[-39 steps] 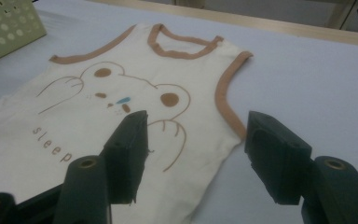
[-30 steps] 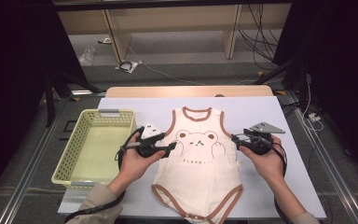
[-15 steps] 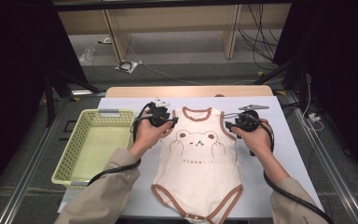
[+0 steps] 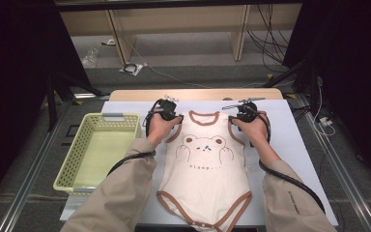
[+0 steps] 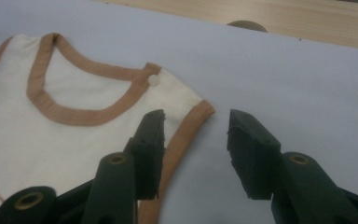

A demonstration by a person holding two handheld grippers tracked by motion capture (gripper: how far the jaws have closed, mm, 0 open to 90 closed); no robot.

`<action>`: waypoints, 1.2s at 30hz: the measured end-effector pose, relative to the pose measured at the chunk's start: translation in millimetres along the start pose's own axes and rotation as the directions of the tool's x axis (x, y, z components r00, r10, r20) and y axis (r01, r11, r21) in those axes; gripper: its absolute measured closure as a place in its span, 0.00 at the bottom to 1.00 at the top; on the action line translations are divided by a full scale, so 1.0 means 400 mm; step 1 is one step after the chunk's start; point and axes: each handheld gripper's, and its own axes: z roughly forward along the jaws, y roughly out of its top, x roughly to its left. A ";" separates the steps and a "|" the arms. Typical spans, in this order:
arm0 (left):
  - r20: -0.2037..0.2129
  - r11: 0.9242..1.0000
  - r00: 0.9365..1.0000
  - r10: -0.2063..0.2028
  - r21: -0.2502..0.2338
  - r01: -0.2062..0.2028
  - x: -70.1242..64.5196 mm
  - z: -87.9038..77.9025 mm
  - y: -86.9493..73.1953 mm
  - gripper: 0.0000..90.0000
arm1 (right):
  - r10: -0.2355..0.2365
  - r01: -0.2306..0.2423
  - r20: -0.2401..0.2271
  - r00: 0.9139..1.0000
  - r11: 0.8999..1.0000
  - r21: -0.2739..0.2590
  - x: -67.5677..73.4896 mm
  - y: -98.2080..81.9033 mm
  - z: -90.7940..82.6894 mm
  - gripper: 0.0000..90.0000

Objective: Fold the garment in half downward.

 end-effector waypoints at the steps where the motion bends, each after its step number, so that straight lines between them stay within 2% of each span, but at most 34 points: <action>1: -0.005 1.000 1.000 -0.010 0.007 0.010 0.001 0.007 0.001 0.64 | 0.003 -0.003 0.004 1.000 1.000 0.001 0.000 0.002 0.009 0.65; 6: -0.031 0.999 0.999 -0.009 0.049 0.011 -0.001 0.043 -0.002 0.62 | -0.008 0.007 0.032 0.999 1.000 0.026 0.008 0.017 0.040 0.67; 10: -0.035 0.998 0.999 -0.007 0.058 0.009 -0.007 0.058 -0.005 0.61 | -0.010 0.008 0.044 0.999 0.999 0.039 0.013 0.020 0.056 0.69; 13: -0.037 0.998 0.999 -0.030 0.053 0.032 -0.006 0.060 -0.004 0.62 | -0.011 0.009 0.056 0.998 0.999 0.049 0.012 0.021 0.065 0.70; 17: -0.034 0.998 0.999 -0.025 0.055 0.027 -0.006 0.061 -0.003 0.64 | -0.001 -0.003 0.062 0.998 0.999 0.051 0.012 0.017 0.075 0.73; 21: -0.028 0.999 1.000 -0.010 0.048 0.011 -0.011 0.062 -0.004 0.72 | 0.014 -0.017 0.066 0.998 0.999 0.044 0.016 0.013 0.081 0.77; 25: -0.026 0.999 1.000 0.008 0.043 -0.007 -0.022 0.062 -0.006 0.82 | -0.004 0.001 0.070 0.998 0.999 0.047 0.028 0.013 0.084 0.86; 27: -0.023 0.999 1.000 0.010 0.038 -0.009 -0.025 0.063 -0.007 0.86 | 0.001 -0.005 0.070 0.998 0.999 0.045 0.031 0.012 0.084 0.89; 31: -0.024 1.000 1.000 0.002 0.030 -0.001 -0.029 0.063 -0.009 0.95 | 0.040 -0.043 0.060 0.997 0.998 0.040 0.030 0.011 0.084 0.95; 36: -0.022 0.999 0.999 -0.035 0.016 0.035 -0.027 0.061 -0.012 0.97 | 0.032 -0.034 0.072 0.997 0.999 0.035 0.034 0.012 0.083 0.96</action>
